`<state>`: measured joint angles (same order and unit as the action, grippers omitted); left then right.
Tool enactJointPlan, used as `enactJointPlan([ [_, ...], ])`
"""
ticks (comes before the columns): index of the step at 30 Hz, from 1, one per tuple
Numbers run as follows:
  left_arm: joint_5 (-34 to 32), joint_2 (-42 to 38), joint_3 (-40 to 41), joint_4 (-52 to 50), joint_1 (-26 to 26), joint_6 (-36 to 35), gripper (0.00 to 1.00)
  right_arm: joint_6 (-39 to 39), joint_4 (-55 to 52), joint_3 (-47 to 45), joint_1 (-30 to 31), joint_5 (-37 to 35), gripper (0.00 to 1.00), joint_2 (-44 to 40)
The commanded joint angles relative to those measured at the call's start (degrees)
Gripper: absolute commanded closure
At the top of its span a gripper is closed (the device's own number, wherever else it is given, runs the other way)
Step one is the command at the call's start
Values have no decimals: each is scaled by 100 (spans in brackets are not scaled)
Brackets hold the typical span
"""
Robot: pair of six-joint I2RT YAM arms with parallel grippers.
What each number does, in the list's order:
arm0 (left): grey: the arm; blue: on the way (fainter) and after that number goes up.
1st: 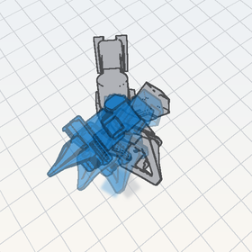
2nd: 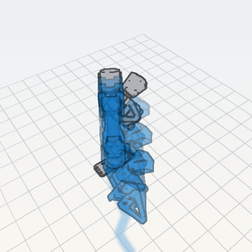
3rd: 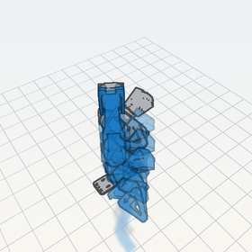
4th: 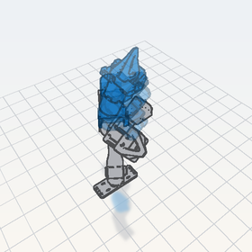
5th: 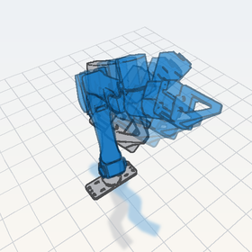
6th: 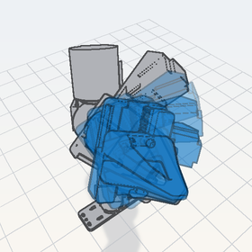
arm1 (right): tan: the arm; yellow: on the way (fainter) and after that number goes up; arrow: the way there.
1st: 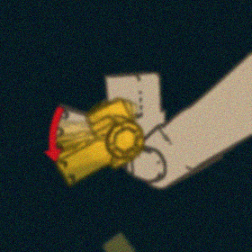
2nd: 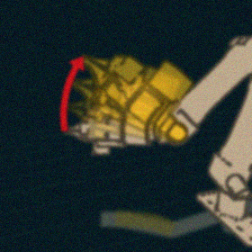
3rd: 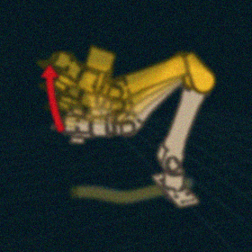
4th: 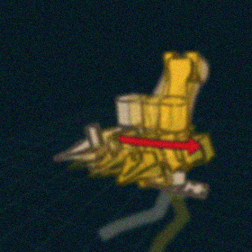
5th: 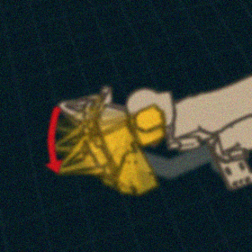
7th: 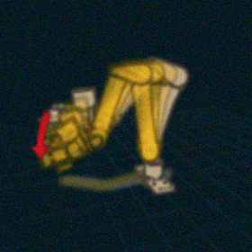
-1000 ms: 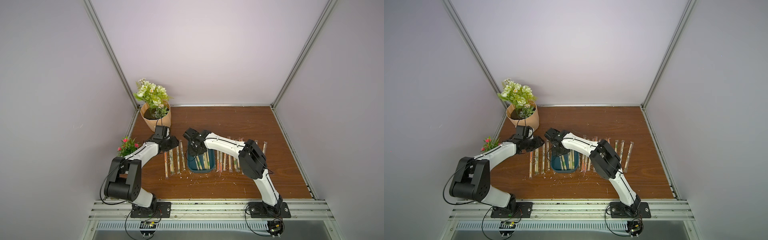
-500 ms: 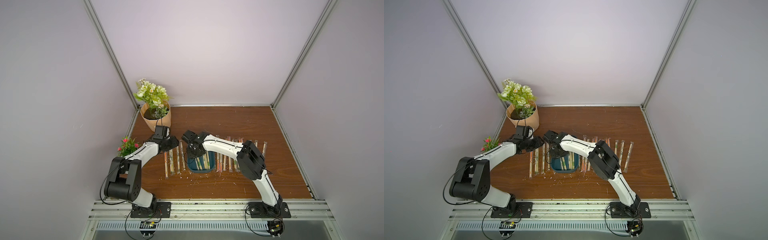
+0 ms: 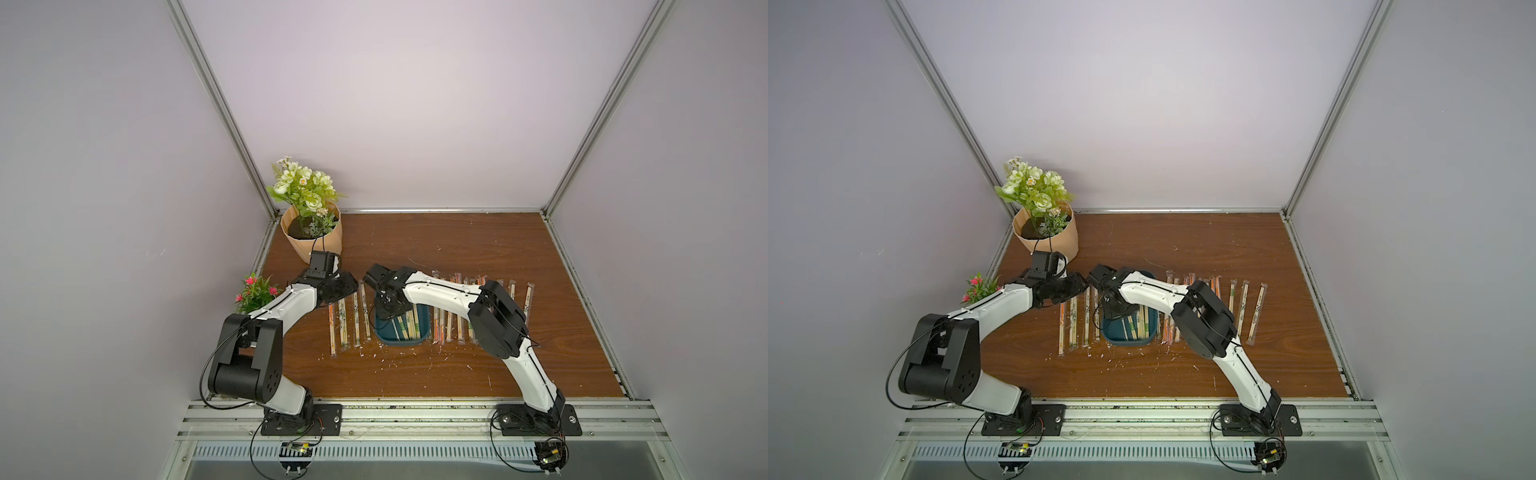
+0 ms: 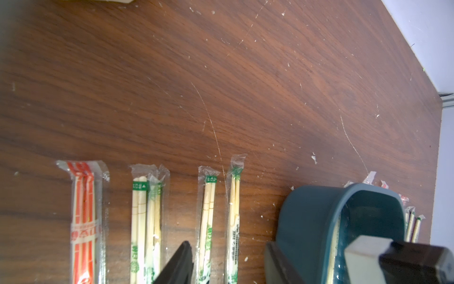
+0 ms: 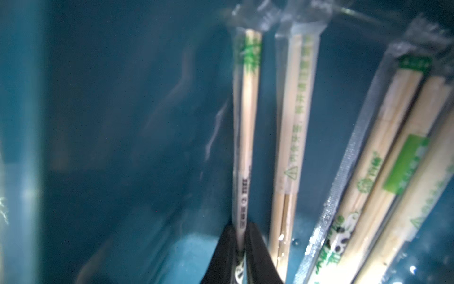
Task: Take the paired disposable chopsticks out of the storage box
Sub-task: Pick up the paired disposable chopsticks from the storage box.
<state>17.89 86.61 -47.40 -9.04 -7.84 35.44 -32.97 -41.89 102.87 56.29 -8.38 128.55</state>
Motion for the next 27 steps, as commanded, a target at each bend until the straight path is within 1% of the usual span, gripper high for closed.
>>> enactJointPlan([
  [1,-35,-67,0,7,72,-17,50,19,-251,-33,28,-72,92,146],
  [8,-20,-44,-38,-3,71,-19,50,67,-328,329,0,42,98,-119],
  [16,-19,-50,-85,-37,67,-34,50,-16,-371,533,-173,111,98,-588],
  [21,-3,-73,-103,-54,74,-63,49,-16,-399,343,-367,-35,98,-954],
  [27,41,-102,-102,-49,72,-63,49,-43,-270,-220,-763,-126,98,-1563],
])
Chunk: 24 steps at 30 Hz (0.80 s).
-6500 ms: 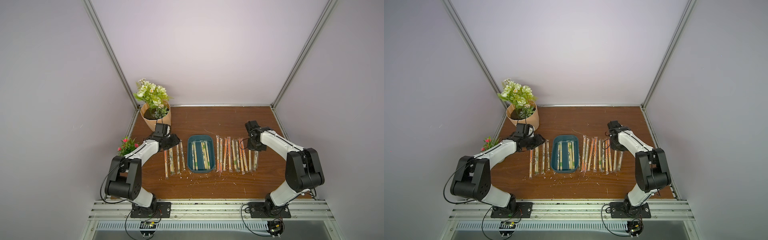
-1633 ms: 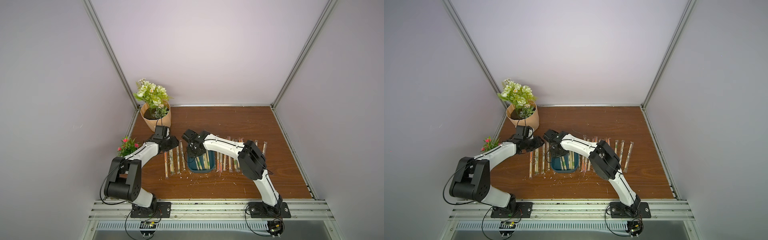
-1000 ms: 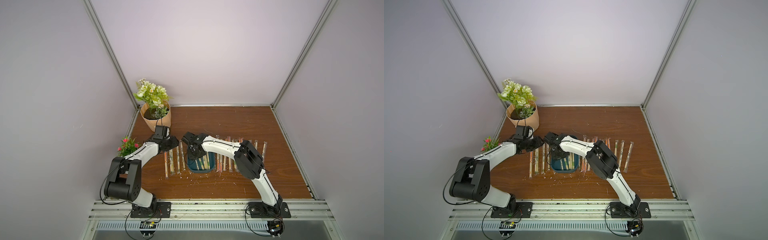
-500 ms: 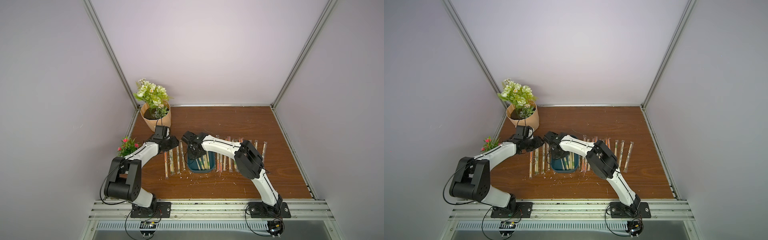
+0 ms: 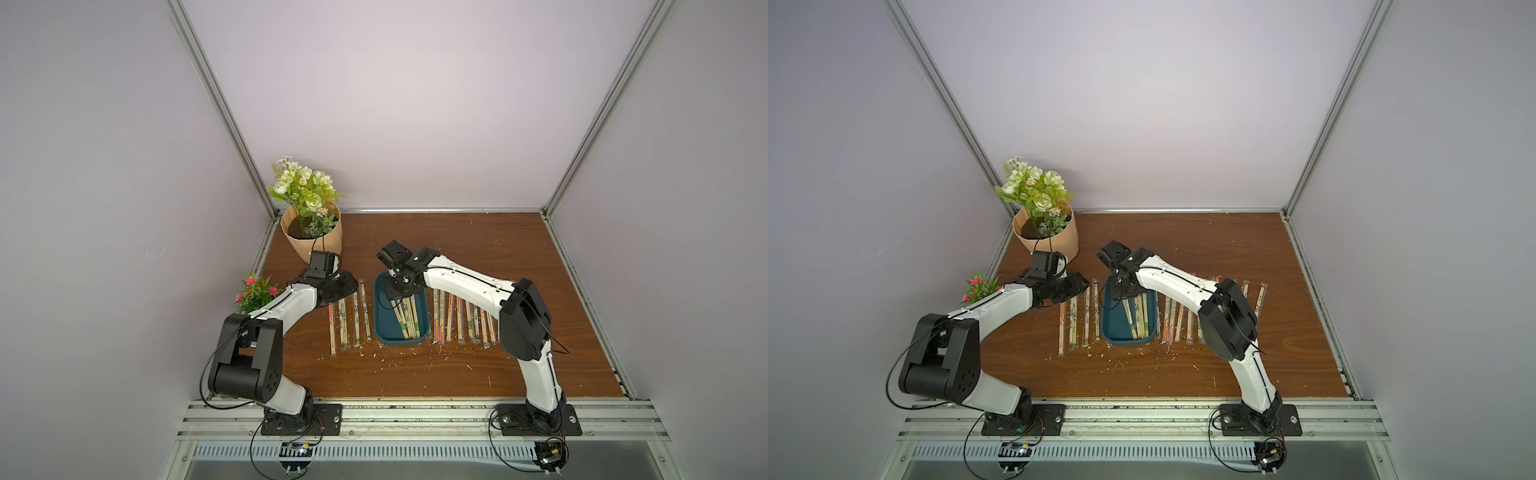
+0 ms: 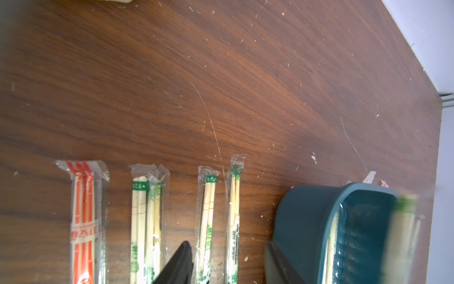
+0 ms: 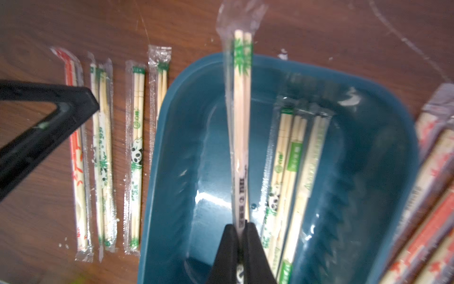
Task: Take the paired disposable chopsticks out of the storage box
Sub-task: Pick up the paired disposable chopsticks from the storage box, then place the paired disposable chopsticks at the center of the board.
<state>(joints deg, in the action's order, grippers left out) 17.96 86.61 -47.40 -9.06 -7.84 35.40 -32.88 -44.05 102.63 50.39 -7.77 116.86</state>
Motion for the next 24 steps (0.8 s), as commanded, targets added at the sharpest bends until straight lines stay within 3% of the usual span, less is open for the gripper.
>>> enactJointPlan([
  [1,40,-104,-90,-43,72,-54,49,-43,-38,-309,-262,-214,98,-513],
  [7,132,-110,-94,-23,72,-48,49,48,106,-1311,-1027,-477,98,-1328],
  [13,145,-144,-89,-26,72,-63,49,453,228,-2498,-2028,-1207,97,-2062],
  [19,168,-162,-76,1,74,-42,49,817,437,-3331,-2759,-1888,98,-2197],
  [24,155,-188,-67,-26,72,-59,49,963,640,-3672,-3007,-2161,98,-2077],
])
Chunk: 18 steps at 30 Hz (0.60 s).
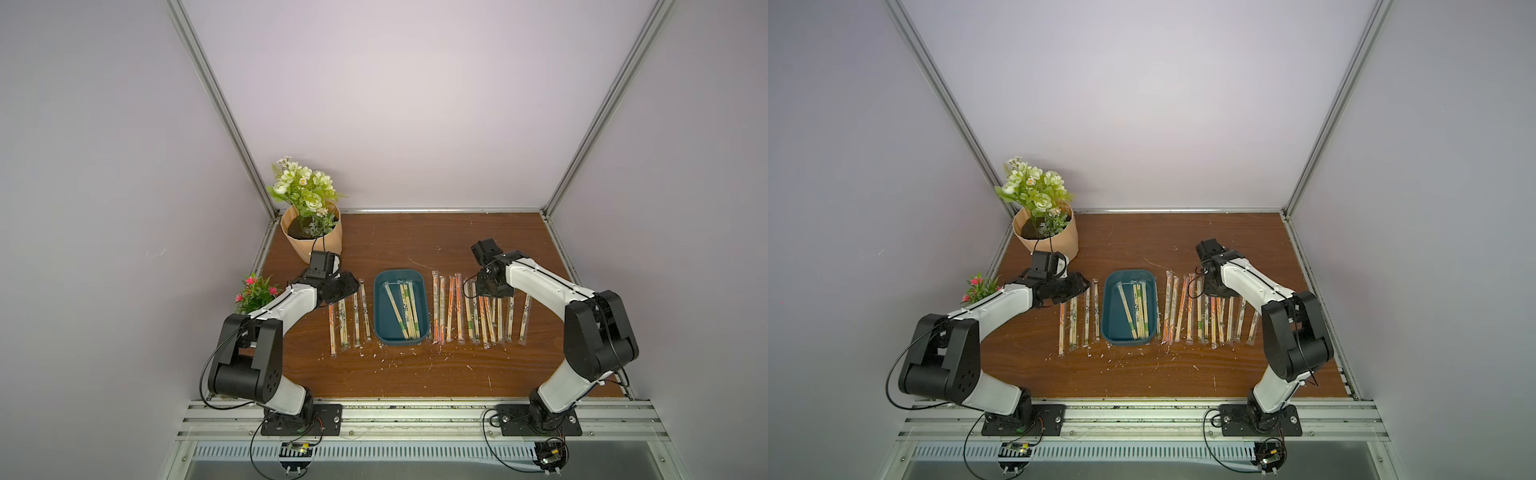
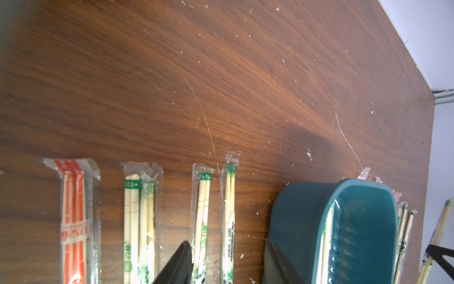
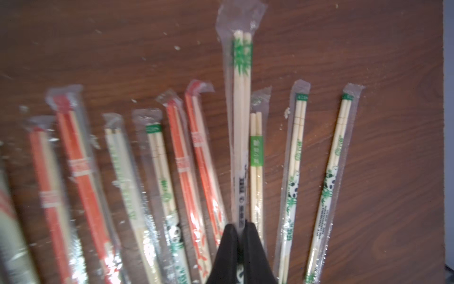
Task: Take the paired disposable chopsticks out of the storage box
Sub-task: Place the paired disposable chopsticks at the center of the board.
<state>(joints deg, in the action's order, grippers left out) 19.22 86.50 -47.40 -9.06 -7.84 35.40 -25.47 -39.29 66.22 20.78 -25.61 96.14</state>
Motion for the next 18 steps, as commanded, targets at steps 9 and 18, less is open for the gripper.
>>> enactJointPlan([
  [9,12,-168,-68,-10,72,-40,49,215,393,-259,-73,-312,98,350],
  [18,11,-190,-38,1,72,-35,49,168,536,-420,-64,-122,78,443],
])
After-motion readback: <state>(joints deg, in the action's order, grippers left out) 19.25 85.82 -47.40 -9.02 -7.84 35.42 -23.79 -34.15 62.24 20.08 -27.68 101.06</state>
